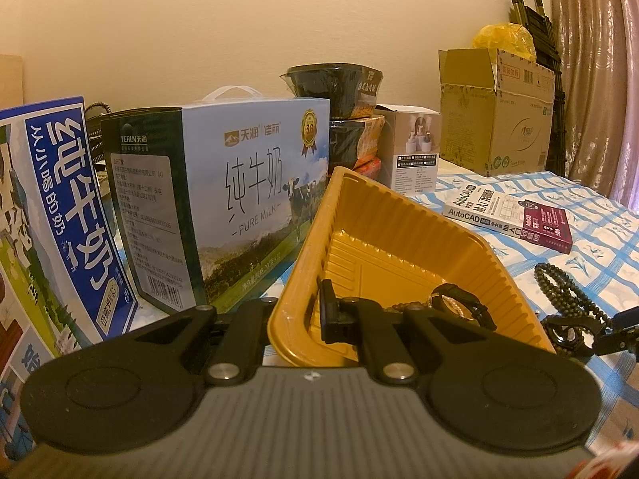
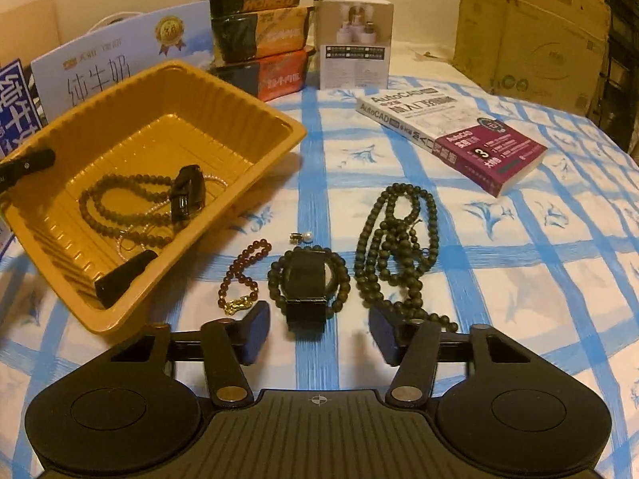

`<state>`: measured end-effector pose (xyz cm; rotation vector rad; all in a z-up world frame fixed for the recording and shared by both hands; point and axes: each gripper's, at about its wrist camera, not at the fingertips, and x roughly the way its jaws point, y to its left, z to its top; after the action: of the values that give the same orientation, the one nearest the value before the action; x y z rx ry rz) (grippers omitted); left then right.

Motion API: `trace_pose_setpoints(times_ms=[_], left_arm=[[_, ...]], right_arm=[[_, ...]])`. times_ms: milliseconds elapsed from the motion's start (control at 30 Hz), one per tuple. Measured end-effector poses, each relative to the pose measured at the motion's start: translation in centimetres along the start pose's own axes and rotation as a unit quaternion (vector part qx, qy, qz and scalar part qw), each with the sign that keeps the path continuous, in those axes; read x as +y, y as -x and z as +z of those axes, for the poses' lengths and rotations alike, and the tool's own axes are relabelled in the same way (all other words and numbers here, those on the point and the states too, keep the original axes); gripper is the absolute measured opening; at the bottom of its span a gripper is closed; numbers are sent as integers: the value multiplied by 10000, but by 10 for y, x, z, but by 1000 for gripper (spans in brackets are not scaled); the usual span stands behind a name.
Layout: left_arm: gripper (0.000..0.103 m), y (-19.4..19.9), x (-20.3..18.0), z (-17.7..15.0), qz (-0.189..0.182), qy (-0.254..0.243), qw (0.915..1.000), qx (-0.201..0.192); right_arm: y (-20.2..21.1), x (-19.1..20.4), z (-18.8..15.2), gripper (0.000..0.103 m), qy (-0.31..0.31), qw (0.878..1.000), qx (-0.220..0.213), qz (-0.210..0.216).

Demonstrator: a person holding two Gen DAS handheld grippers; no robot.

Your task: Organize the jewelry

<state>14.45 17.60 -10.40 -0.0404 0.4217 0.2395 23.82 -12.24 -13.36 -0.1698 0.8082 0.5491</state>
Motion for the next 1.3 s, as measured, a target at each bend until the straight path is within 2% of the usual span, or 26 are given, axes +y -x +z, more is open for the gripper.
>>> trace_pose_setpoints(times_ms=[200,333,733,933,1300], left_arm=[[8,0,0,0,2,-2,10000,0],[8,-1,0,0,-4,-5,10000,2],[8,-2,-1,1,-10,-35,10000,-6],[8,-2,-1,1,-16,-37,10000,-11],[8,-2,-2,2,-19,-36,10000,-14]], right_arm=[[-12,5,2,40,116,9998,140,-16],[-17,7,5,23,156,9996,224,28],[7,-8,34,23,-177,9991,-100,361],[33,-26,45,22,-680,9956,-359,536],[62,-20,56,23,-560,9949,-602,581]])
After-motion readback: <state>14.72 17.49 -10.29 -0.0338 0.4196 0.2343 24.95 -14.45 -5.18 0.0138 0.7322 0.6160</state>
